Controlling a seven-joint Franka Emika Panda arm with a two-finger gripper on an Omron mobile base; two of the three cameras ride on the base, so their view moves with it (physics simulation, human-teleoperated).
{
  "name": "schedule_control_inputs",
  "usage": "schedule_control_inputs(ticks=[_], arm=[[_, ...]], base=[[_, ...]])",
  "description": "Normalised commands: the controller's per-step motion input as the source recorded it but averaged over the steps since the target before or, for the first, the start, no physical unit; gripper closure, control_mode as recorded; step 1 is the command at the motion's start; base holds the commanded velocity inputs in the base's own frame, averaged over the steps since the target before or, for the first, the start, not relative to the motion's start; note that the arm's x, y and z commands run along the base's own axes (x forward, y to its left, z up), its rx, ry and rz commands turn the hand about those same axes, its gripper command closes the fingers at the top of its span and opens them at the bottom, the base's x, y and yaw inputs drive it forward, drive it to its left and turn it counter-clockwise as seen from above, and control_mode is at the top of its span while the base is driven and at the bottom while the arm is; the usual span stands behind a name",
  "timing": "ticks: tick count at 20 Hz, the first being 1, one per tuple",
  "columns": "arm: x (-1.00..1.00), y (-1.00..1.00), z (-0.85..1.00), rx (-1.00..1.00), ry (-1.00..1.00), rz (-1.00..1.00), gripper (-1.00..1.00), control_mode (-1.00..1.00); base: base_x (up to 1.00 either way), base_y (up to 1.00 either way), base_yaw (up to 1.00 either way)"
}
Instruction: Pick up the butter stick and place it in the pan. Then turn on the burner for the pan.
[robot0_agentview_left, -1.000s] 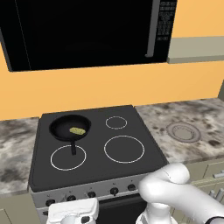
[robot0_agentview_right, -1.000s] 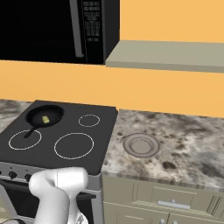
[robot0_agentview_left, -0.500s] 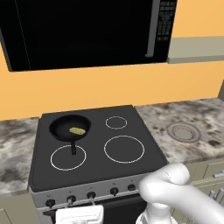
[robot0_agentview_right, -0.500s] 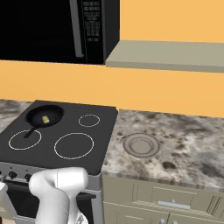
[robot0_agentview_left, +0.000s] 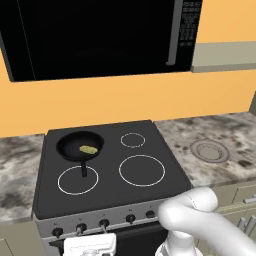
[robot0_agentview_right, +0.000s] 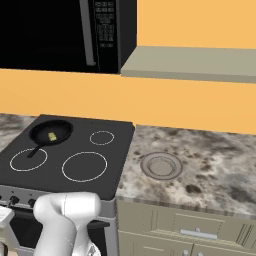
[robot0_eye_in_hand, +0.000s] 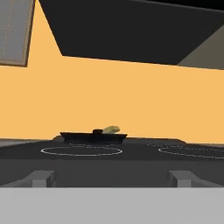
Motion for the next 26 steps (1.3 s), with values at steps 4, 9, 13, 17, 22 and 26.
schedule_control_inputs(ticks=[4,9,13,17,22,26], arm=[[0.44,0.13,-0.35,0.0,0.0,0.06,-1.0,-1.0],[0.4,0.13,-0.46,0.0,0.0,0.08,-1.0,-1.0],[0.33,0.21,-0.44,0.0,0.01,0.08,-1.0,-1.0],[0.17,0.12,-0.41,0.02,0.01,0.05,-1.0,-1.0],[0.03,0.03,-0.39,0.03,0.02,0.01,-1.0,-1.0],[0.07,0.03,-0.23,0.04,0.07,0.0,-1.0,-1.0]], base=[[0.0,0.0,0.0],[0.0,0.0,0.0],[0.0,0.0,0.0],[0.0,0.0,0.0],[0.0,0.0,0.0],[0.0,0.0,0.0]])
